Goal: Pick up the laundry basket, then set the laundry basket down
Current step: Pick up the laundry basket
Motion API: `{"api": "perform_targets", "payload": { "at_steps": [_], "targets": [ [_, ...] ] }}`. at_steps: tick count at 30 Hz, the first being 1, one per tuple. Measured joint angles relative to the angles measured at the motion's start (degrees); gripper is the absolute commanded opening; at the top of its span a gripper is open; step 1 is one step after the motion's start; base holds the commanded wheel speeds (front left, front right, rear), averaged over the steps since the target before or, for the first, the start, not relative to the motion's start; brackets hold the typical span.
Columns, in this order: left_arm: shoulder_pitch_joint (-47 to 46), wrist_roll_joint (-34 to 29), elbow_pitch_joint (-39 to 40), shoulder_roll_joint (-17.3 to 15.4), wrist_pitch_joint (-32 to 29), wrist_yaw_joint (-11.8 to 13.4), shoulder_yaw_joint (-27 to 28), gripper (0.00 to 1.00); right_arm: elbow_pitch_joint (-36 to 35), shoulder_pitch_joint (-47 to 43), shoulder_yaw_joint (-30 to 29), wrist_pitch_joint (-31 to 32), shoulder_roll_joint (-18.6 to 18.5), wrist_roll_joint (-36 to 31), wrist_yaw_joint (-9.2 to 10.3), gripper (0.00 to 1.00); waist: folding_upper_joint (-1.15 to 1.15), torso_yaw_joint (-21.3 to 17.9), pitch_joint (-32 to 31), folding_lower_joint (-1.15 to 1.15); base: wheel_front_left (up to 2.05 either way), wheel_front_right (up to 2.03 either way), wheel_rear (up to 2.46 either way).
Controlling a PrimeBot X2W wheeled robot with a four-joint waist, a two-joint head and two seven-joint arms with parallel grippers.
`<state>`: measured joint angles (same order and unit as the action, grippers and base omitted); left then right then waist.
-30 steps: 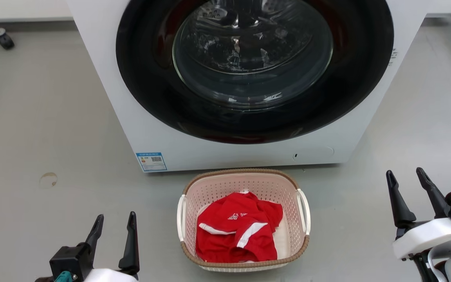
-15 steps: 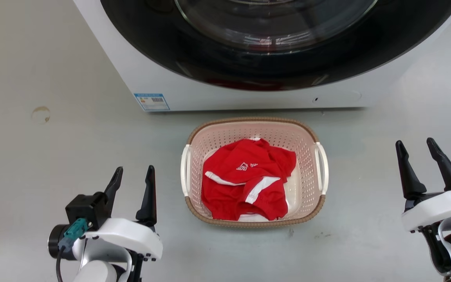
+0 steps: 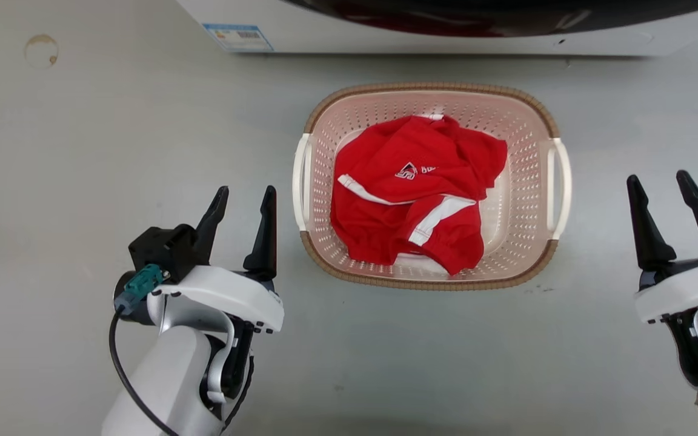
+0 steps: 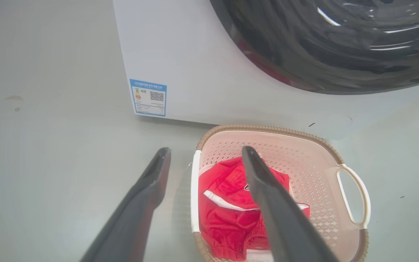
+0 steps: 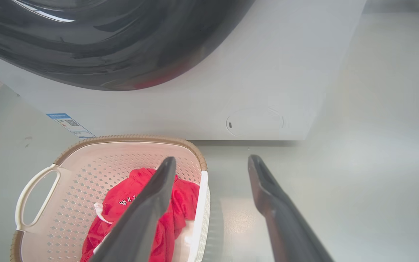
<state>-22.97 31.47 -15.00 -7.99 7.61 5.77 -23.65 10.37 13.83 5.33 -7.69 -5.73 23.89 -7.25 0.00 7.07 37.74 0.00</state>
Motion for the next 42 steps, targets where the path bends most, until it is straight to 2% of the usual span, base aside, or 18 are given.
{"api": "perform_targets", "payload": {
  "at_steps": [12,22,35,42],
  "targets": [
    [-9.67,2.42,-13.51,3.82,4.13,-5.58,-0.59,1.0,2.98,4.82,1.56,-1.75,-1.41,1.9,0.0,1.0,0.0,2.35,9.36,0.0,0.0,0.0,0.0],
    [-18.03,2.54,-22.67,6.28,6.56,-8.66,-2.11,1.0,5.1,8.43,2.86,-3.45,-2.42,3.53,0.01,1.0,0.0,3.33,16.05,0.0,0.0,0.0,0.0],
    [-25.54,3.09,-33.18,6.65,6.81,-12.13,-1.91,1.0,14.38,16.06,9.21,-5.17,-1.44,6.64,0.0,1.0,0.0,1.94,16.32,0.0,0.0,0.0,0.0],
    [-28.35,4.09,-38.58,6.67,6.88,-12.69,-3.45,1.0,20.48,21.15,12.49,-6.02,-1.29,9.15,0.01,1.0,0.0,0.92,16.71,0.0,0.0,0.0,0.0]
  ]
}}
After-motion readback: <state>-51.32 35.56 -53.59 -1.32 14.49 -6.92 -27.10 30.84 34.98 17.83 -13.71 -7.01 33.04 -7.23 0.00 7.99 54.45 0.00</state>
